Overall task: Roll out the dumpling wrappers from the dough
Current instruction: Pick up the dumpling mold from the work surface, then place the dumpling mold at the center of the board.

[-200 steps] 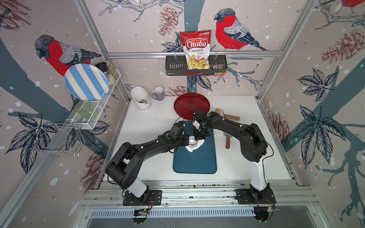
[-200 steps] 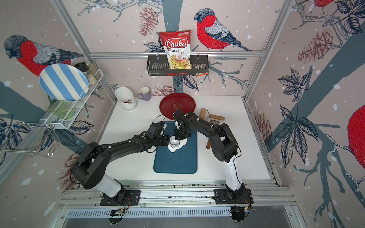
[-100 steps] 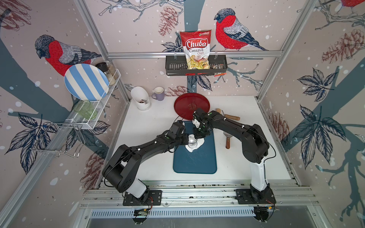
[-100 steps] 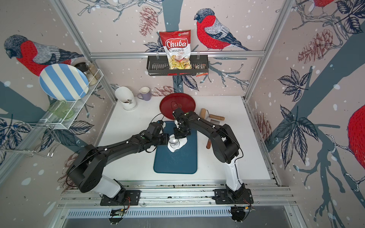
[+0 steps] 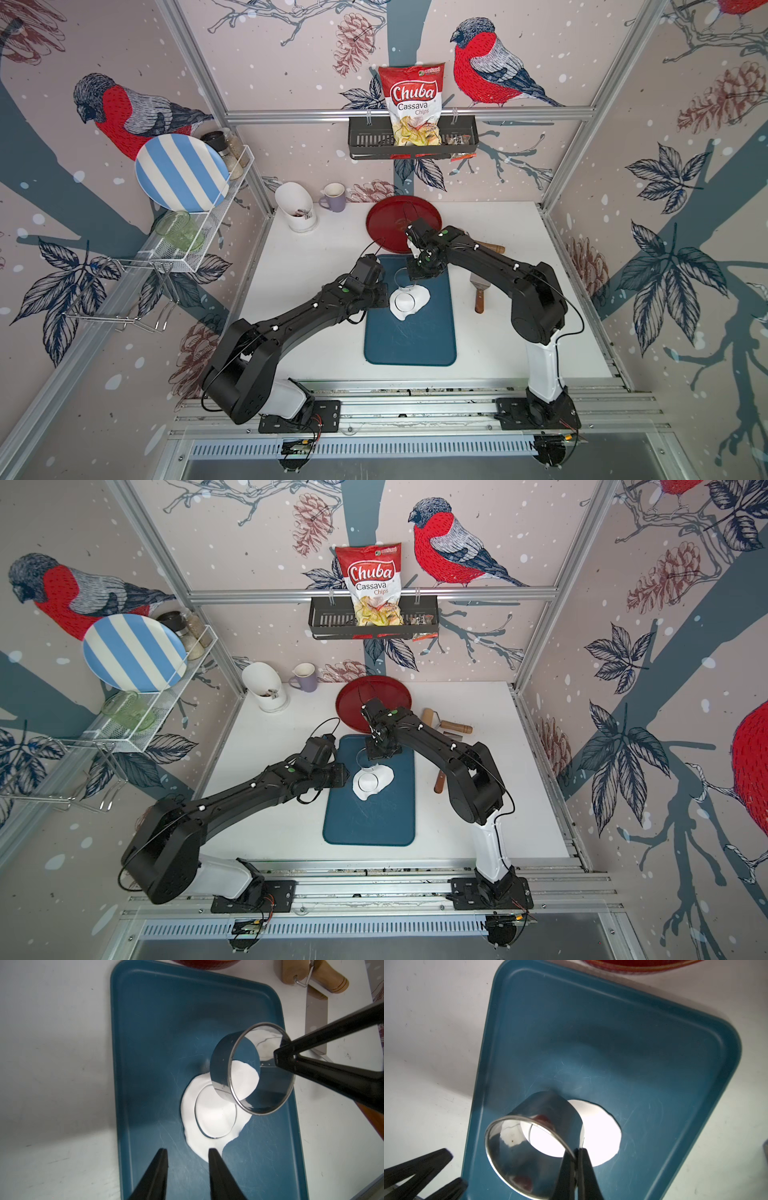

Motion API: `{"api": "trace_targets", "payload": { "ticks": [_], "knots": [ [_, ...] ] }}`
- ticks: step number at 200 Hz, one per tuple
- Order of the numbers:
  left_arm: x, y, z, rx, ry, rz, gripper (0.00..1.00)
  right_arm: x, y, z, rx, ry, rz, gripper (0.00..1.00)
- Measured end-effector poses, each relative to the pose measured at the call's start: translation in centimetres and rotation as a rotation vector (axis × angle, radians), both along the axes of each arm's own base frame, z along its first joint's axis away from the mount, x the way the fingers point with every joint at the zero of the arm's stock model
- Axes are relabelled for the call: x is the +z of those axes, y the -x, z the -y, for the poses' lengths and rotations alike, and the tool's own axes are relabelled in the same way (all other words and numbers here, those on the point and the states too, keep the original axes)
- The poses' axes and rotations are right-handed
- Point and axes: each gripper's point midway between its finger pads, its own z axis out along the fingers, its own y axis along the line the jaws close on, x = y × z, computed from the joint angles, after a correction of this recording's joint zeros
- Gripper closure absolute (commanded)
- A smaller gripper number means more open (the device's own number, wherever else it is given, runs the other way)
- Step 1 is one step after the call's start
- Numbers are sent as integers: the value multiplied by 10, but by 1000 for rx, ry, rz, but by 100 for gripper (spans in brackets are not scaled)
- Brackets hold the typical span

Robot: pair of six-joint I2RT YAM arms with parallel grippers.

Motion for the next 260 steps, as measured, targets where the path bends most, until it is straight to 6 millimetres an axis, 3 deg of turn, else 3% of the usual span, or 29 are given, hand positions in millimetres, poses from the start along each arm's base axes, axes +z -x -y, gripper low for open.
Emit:
{"api": "trace_targets", "payload": {
  "ticks": [44,77,120,168,203,260],
  "knots": [
    [16,2,-25,63,6,56,27,6,-8,4,-20,-3,12,100],
    [20,7,-40,103,7,84,6,5,-29,39,-117,19,17,100],
    [18,13,-50,126,-8,103,5,1,-52,122,-289,71,26,100],
    [10,16,-59,155,-18,114,5,-9,-69,181,-411,74,29,100],
    [-2,19,-63,170,-36,97,5,-16,-83,192,-441,57,39,100],
    [-4,17,-63,183,-30,94,5,-42,-92,193,-432,65,7,100]
  ]
}}
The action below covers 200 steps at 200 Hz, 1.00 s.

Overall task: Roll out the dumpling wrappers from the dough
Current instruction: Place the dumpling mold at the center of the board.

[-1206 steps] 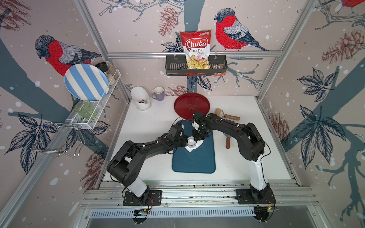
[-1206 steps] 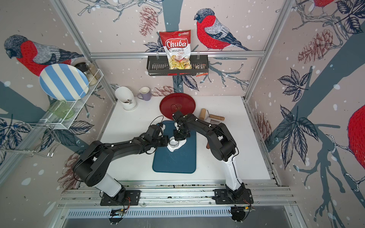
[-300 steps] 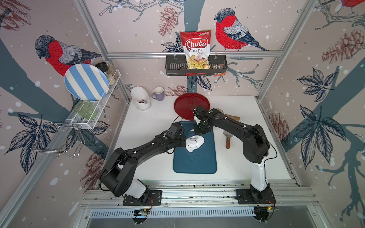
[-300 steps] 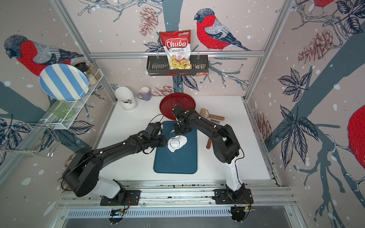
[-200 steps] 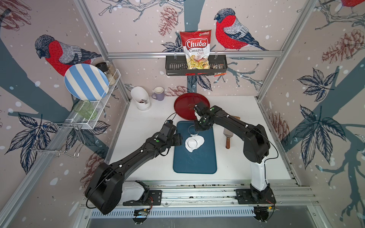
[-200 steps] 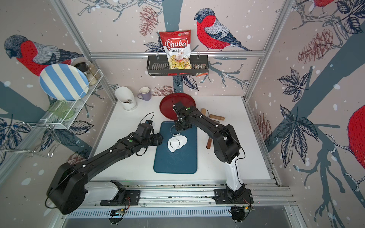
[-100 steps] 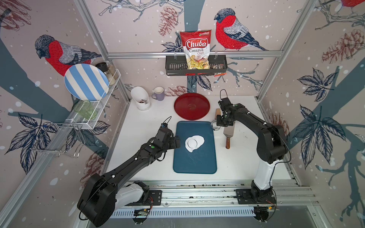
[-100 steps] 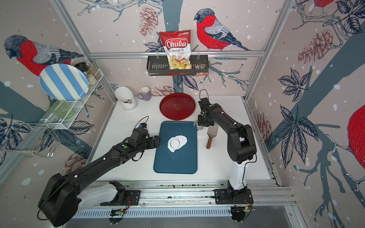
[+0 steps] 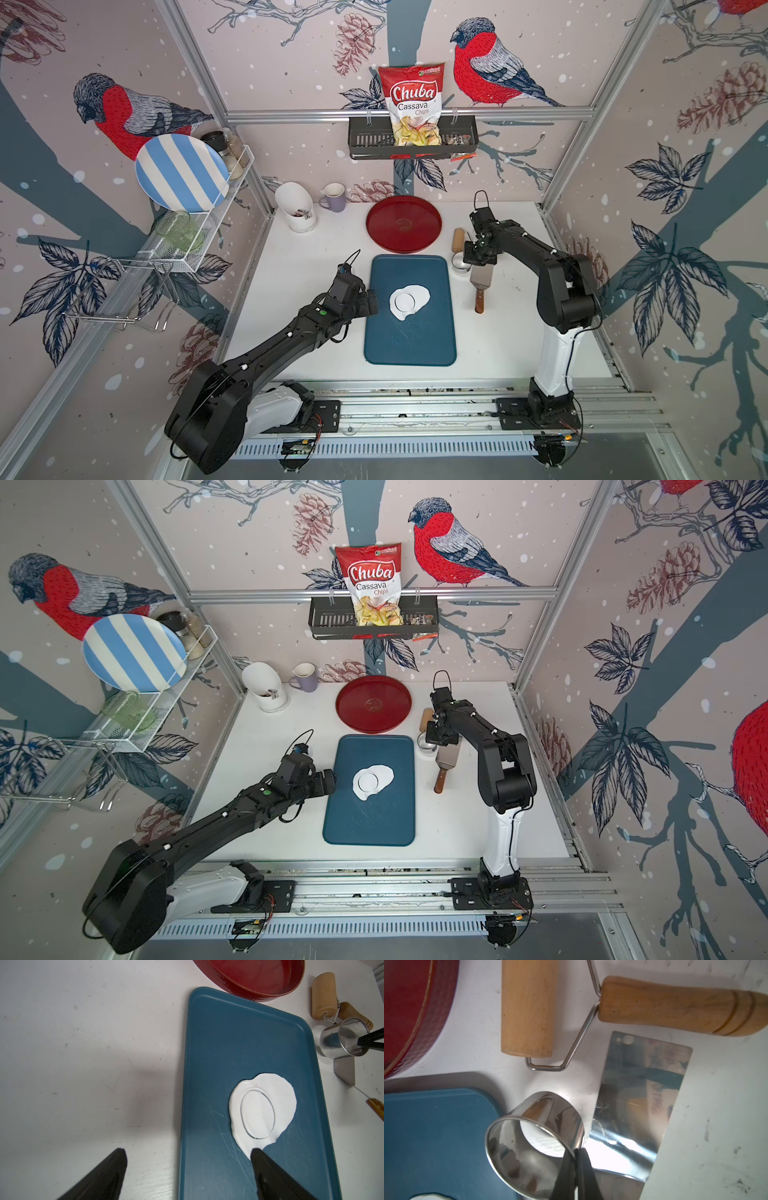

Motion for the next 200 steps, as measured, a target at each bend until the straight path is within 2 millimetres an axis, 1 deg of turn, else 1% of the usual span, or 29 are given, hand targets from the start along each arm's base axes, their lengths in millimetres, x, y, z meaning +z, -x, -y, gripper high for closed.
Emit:
{"api": "trace_targets", "payload": {
  "ticks": [23,52,92,105,118,142,156,160,179,196,200],
  "knots": [
    [0,0,0,1,0,1,5,-3,-3,-1,2,-5,-3,83],
    [0,-1,0,1,2,4,5,-4,-8,-2,0,-9,2,66],
    [3,-2,0,2,9,16,6,2,-9,-2,0,-13,12,56],
    [5,-1,0,0,13,20,7,13,-9,-2,0,-19,33,54],
    [6,-1,1,-2,16,23,8,29,-9,-2,0,-31,67,52],
    [7,2,8,-39,42,15,14,59,-2,-10,19,-75,137,49],
    [7,4,14,-71,63,11,17,74,5,-23,51,-110,182,46],
    [7,4,15,-74,69,12,18,78,7,-27,62,-120,195,44],
    [9,7,24,-110,97,8,20,92,22,-48,119,-167,248,39],
    [6,11,35,-142,101,-4,20,102,37,-67,170,-221,308,28],
    [5,12,37,-150,101,-9,21,103,40,-69,178,-236,315,23]
  ]
}}
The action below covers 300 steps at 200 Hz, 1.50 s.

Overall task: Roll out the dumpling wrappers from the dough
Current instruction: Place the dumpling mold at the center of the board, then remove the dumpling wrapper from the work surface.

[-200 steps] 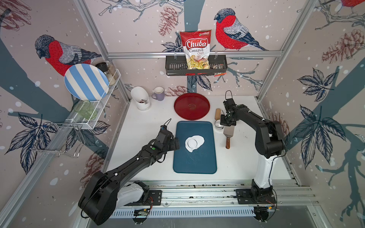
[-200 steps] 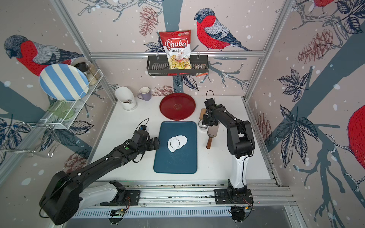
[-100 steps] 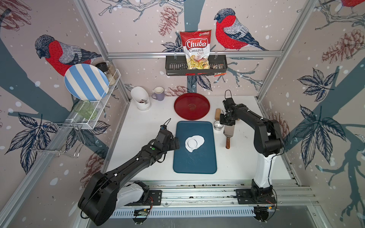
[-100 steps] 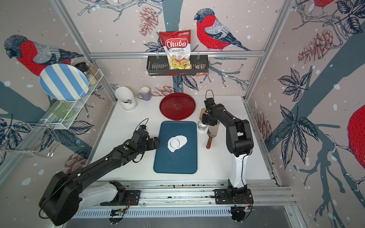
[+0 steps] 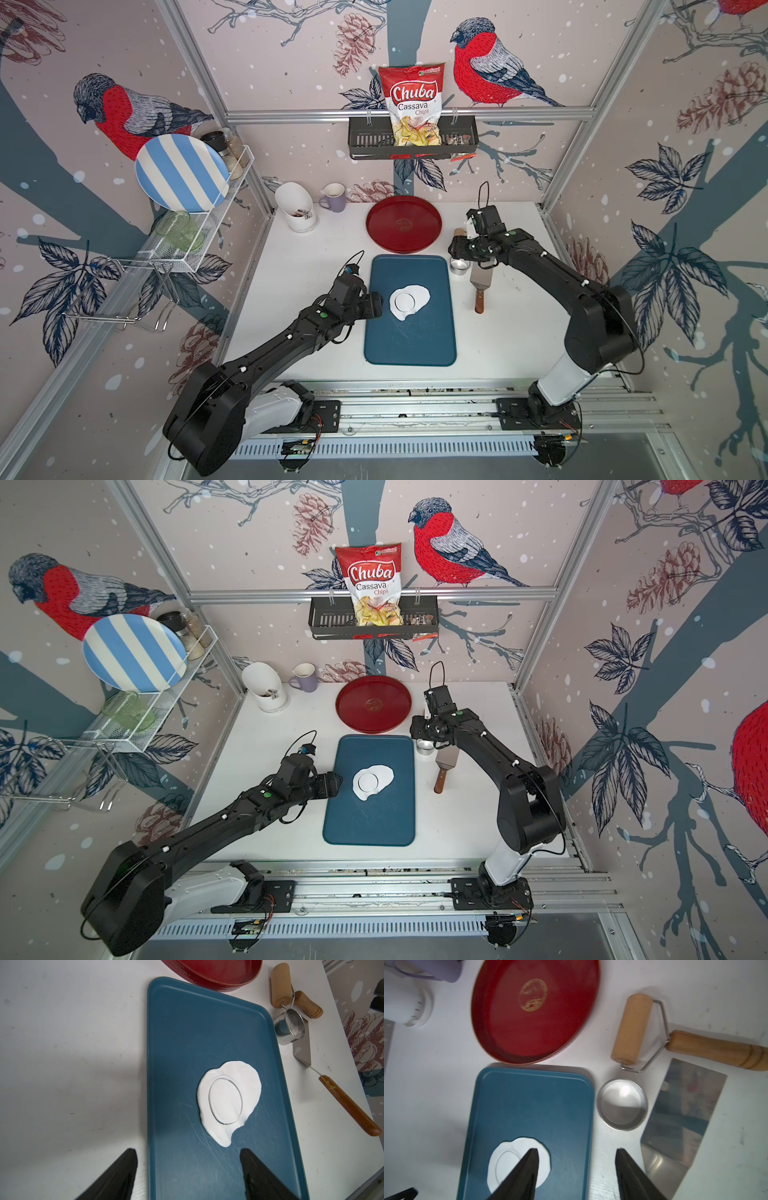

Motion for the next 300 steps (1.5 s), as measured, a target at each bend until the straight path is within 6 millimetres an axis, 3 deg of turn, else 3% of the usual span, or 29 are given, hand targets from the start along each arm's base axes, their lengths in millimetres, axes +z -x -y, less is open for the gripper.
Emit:
{"api": "trace_targets", "payload": {
  "ticks": [6,10,14,59,102,142,186,300],
  "knots": [
    [-1,1,4,-8,1,-7,21,2,5,-3,7,-25,14,14],
    [-2,2,6,-11,2,-14,21,3,7,-3,4,-41,27,2],
    [-3,2,8,-11,4,-20,21,4,9,-3,5,-50,42,0],
    [-20,7,21,-9,-4,-82,22,17,28,7,17,-198,196,0],
    [-35,3,31,-3,-19,-133,36,31,47,24,6,-303,359,0],
    [-41,-1,38,5,-11,-152,41,55,60,36,-2,-360,538,0],
    [-59,-2,45,-13,-25,-202,45,54,68,50,-54,-366,629,0],
    [-65,-5,54,-22,-11,-210,61,64,72,63,-111,-387,712,0]
  ]
}}
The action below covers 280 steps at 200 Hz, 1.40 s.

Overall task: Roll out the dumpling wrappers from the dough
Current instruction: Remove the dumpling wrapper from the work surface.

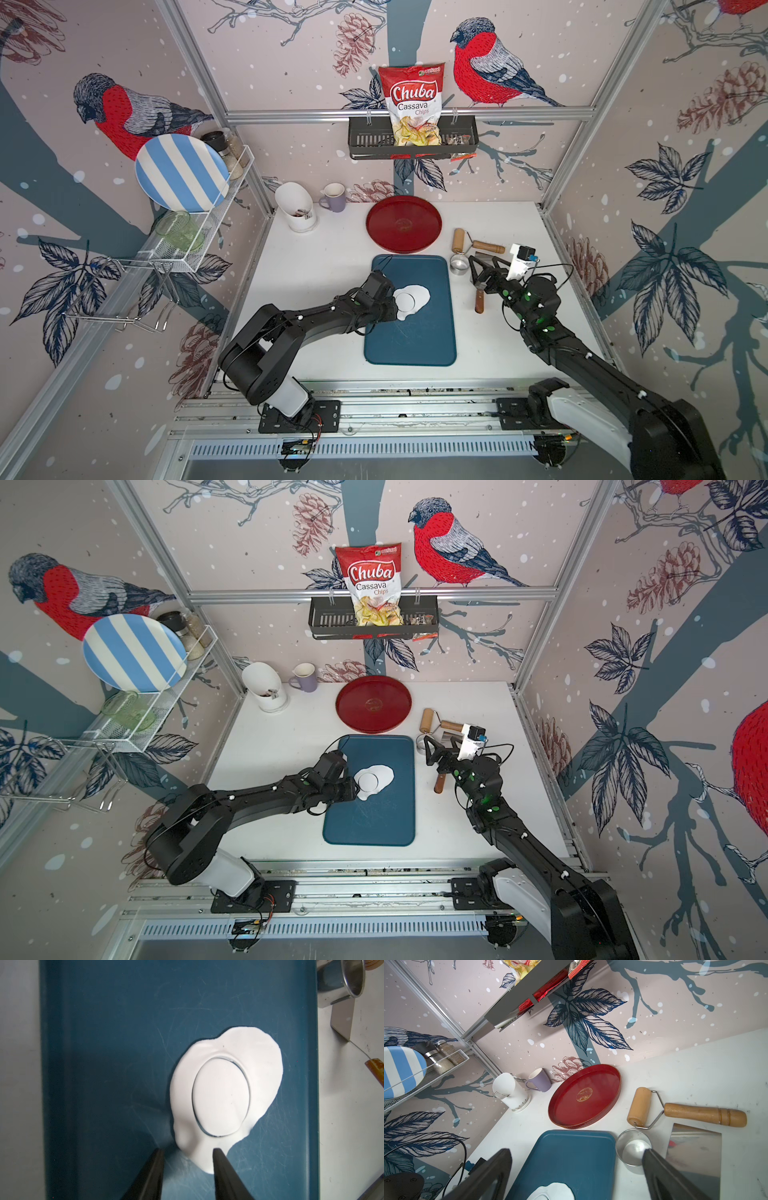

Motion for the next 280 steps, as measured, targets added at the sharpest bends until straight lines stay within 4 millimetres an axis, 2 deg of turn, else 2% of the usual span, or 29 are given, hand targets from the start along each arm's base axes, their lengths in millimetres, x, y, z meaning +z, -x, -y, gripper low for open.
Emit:
{"api": "trace_targets", "payload": {
  "ticks": [121,280],
  "knots": [
    [-4,-5,5,7,15,2,71,-1,0,1,-8,-1,3,0],
    [-7,-4,2,22,13,1,81,1,1,2,-8,-3,9,0]
  ]
}}
